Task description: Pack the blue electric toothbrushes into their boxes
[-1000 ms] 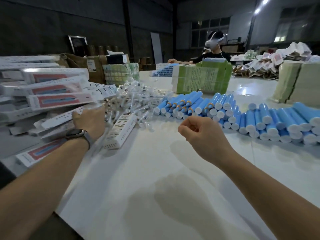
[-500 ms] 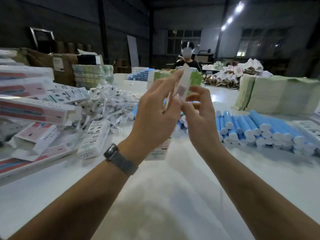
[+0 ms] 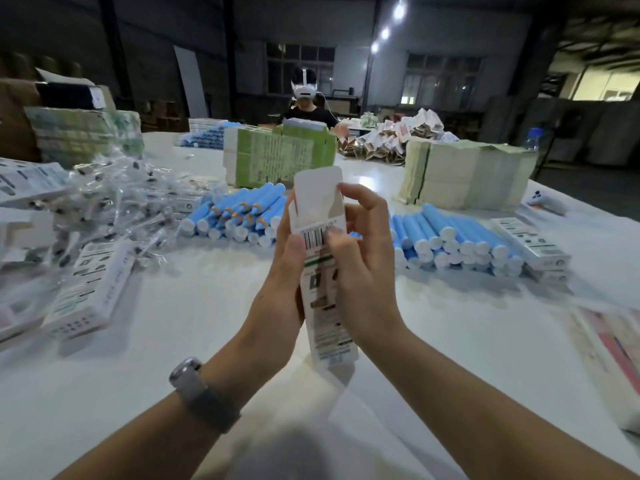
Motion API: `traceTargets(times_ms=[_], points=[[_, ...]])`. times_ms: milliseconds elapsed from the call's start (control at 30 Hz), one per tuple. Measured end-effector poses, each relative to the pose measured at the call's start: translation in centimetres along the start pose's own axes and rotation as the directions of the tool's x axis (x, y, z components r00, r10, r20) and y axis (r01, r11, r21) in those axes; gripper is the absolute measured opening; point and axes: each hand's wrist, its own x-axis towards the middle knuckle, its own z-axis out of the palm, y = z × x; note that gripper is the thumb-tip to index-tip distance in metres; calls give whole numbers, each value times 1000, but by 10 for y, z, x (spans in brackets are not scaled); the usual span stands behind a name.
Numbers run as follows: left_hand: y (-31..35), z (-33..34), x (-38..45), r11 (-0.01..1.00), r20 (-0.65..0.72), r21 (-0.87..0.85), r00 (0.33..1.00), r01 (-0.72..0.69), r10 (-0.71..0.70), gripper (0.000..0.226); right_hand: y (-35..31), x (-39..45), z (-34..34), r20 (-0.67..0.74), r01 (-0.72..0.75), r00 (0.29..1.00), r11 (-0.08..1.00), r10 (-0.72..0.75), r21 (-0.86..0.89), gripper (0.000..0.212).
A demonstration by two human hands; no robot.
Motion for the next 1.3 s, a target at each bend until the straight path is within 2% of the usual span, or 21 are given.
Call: traceTargets(times_ms=[200, 300, 433, 533, 600, 633, 667, 733, 800, 867, 967, 1100, 1167, 1200, 1233, 1267, 1300], points=[[4, 8, -3, 985, 30, 110, 991, -131, 129, 31, -4, -11, -9, 13, 15, 1000, 998, -15, 54, 29], [6, 11, -3, 967, 58, 152, 978, -205, 199, 26, -5, -15, -16, 58, 23, 998, 986, -33, 164, 30], [7, 7, -4, 964, 82, 171, 978, -202, 190, 23, -7, -8, -25, 113, 39, 992, 979, -63, 202, 31], [8, 4, -5, 965, 88, 191, 982, -181, 167, 21, 4, 22, -49, -50, -36, 998, 998, 39, 55, 23], [8, 3, -5, 965, 88, 199, 984, -173, 158, 21, 21, 51, -70, -169, -180, 974, 966, 149, -187, 12], [8, 3, -5, 965, 92, 201, 984, -169, 153, 20, 32, 66, -79, -194, -266, 959, 887, 205, -378, 10], [8, 3, -5, 965, 98, 203, 984, -166, 149, 20, 43, 78, -87, -189, -332, 943, 747, 274, -575, 15], [9, 4, -5, 965, 113, 203, 983, -166, 145, 20, 64, 97, -95, -149, -329, 902, 421, 405, -846, 34], [10, 4, -6, 965, 132, 196, 980, -173, 149, 20, 80, 107, -91, -124, -251, 872, 214, 474, -944, 40], [10, 4, -7, 967, 135, 187, 980, -173, 149, 20, 93, 111, -84, -113, -182, 841, 79, 530, -980, 39], [10, 4, -6, 965, 128, 193, 980, -177, 154, 21, 106, 115, -76, -115, -131, 831, -10, 544, -991, 32], [10, 4, -6, 962, 124, 210, 981, -172, 148, 21, 111, 116, -78, -172, -199, 849, 0, 500, -980, 17], [9, 5, -6, 960, 119, 220, 981, -175, 152, 25, 113, 117, -82, -223, -285, 841, 54, 494, -957, 13], [9, 5, -6, 958, 117, 224, 981, -177, 154, 27, 113, 119, -84, -248, -352, 831, 126, 497, -927, 12], [8, 5, -6, 958, 115, 225, 982, -176, 153, 28, 111, 121, -85, -281, -446, 818, 244, 502, -861, 14], [8, 5, -6, 959, 112, 225, 982, -172, 150, 29, 106, 122, -84, -319, -555, 792, 396, 520, -732, 16], [7, 5, -6, 960, 108, 225, 983, -168, 147, 28, 98, 122, -82, -343, -641, 761, 554, 551, -531, 21]])
